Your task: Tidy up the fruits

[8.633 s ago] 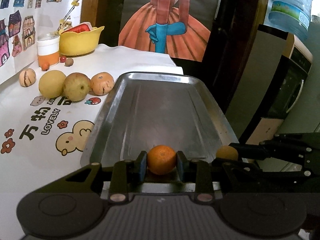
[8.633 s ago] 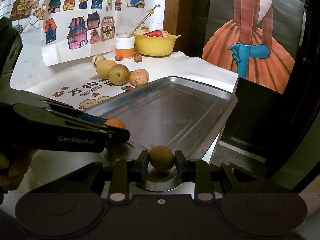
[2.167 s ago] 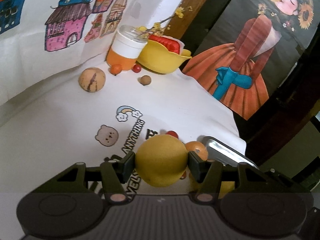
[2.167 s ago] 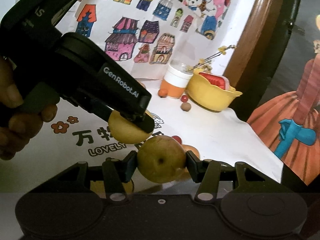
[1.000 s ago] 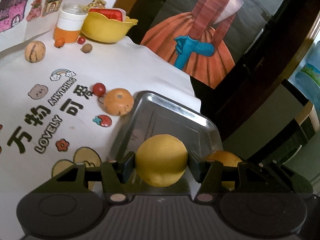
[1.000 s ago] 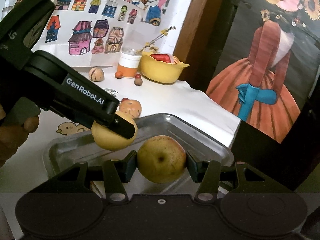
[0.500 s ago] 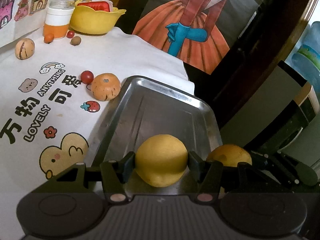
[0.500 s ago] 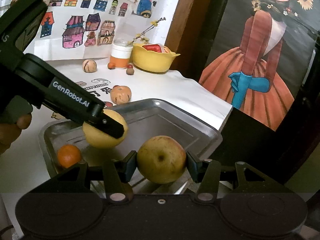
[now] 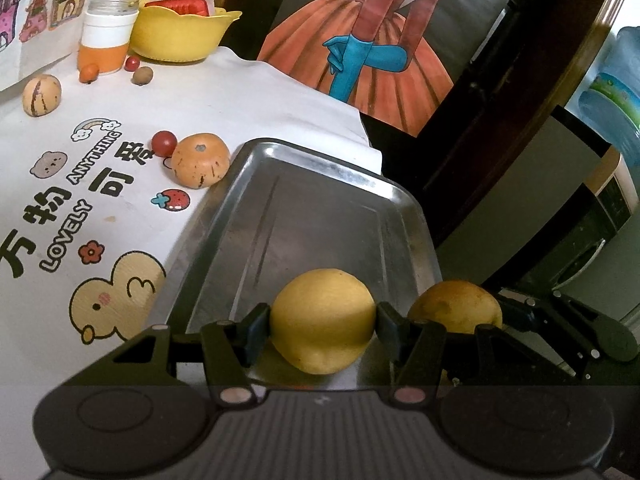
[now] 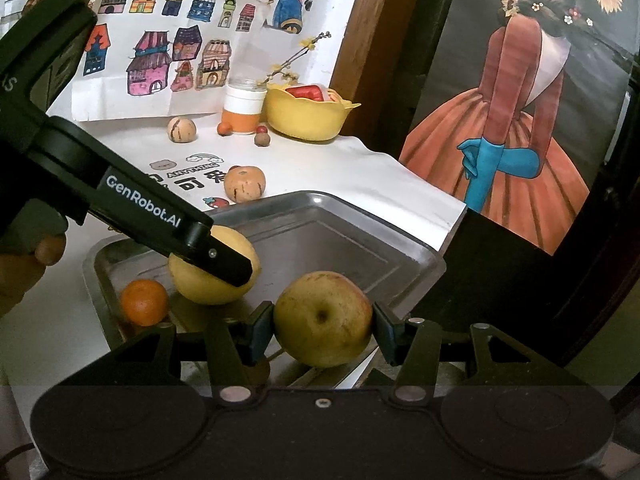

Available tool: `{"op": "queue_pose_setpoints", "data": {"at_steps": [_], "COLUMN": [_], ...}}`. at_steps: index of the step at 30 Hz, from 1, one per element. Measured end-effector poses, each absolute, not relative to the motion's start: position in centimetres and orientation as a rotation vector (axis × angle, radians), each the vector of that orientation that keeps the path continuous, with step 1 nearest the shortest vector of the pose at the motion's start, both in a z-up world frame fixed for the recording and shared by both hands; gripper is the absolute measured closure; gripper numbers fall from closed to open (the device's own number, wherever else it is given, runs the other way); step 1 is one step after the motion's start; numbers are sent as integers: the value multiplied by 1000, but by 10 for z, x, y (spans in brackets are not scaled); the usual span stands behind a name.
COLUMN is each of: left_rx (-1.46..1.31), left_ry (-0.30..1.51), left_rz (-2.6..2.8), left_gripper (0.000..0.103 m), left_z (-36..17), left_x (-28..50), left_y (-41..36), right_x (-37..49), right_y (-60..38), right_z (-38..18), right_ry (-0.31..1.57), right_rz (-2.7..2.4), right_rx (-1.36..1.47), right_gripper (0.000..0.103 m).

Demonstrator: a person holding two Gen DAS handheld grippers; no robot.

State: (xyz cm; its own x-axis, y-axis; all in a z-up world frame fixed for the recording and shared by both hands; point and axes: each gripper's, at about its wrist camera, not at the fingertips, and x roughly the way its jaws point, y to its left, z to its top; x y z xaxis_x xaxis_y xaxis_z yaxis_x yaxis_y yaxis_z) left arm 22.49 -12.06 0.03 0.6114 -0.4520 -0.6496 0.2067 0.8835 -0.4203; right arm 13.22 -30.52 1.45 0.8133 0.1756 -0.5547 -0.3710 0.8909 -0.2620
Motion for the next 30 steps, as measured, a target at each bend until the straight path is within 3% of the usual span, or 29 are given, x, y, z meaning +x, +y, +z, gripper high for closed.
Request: {"op": "queue_pose_setpoints", "data": {"at_steps": [30], "left_rx": [-319], "left_ry": [836], "left_rz": [-396], "left_gripper": [41], "left_z": [-2], "left_x": [224], "left_y": [-120], "right_x": [130], "right_y": [-304], "right_z": [10], "right_ry": [563], "right_rz": [319], "right_rx": [-347], "right_gripper": [46]}}
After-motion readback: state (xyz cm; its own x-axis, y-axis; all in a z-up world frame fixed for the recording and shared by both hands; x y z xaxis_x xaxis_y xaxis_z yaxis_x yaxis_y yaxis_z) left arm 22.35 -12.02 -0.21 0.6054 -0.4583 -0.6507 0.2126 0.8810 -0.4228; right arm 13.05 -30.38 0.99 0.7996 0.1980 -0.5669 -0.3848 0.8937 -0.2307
